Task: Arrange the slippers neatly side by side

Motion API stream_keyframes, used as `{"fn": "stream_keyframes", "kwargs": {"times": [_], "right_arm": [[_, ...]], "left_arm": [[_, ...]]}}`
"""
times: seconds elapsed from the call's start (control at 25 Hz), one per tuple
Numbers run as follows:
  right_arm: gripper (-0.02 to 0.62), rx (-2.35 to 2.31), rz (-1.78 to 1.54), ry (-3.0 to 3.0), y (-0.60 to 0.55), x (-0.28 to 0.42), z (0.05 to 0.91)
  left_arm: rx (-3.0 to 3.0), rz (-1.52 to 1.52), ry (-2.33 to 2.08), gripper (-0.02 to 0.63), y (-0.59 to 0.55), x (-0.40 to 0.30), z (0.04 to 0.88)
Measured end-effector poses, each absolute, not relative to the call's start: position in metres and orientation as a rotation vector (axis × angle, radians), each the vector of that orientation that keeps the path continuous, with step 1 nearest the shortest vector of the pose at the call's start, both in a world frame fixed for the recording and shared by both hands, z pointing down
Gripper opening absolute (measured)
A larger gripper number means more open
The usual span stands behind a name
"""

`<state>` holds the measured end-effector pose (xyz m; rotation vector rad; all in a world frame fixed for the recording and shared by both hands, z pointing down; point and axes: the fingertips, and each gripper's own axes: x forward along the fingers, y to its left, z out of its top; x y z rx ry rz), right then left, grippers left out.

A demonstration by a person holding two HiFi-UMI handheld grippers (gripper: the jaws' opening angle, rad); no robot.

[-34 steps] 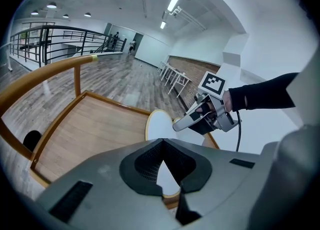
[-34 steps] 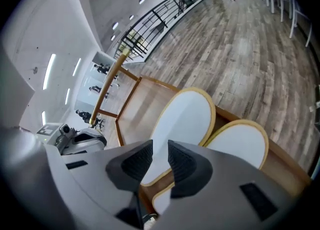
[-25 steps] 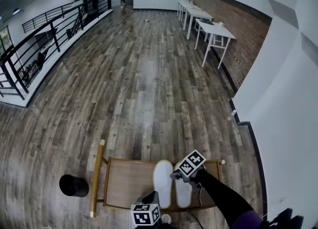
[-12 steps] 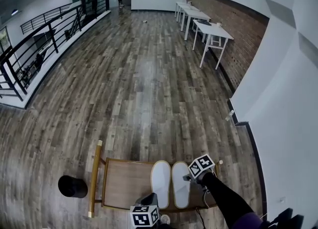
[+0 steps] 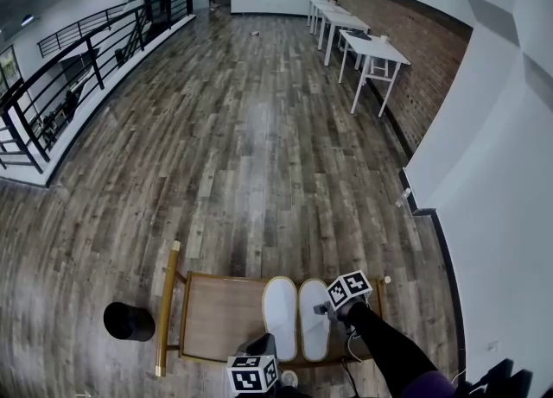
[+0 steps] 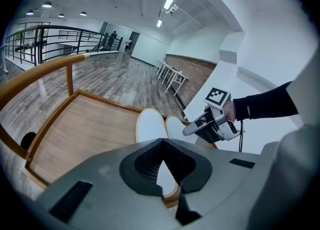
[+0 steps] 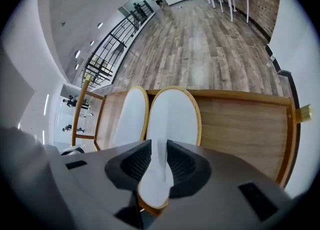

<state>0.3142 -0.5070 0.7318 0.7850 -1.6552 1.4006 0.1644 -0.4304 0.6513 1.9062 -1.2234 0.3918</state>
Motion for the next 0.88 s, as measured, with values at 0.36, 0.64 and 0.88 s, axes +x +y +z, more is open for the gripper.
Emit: {"fn": "stream_keyframes", "kwargs": {"times": [0.36, 0.64, 0.88], "right_arm": [[0.092, 0.822, 1.492, -1.690, -0.506, 0.315, 0.721], [0.091, 0.970, 1.528, -2.002, -0.521, 0.311, 0.658], [0.092, 1.228, 1.397, -2.122, -0.511, 0.306, 0.630]], "left_arm": [[1.933, 0.394, -1.207, 0.000, -0.436, 0.168, 0.648], [1.971, 0.409, -1.201, 0.000, -0.446, 0.174, 0.645], [1.994, 0.422, -1.226, 0.000, -0.461, 0.175, 0.634]]}}
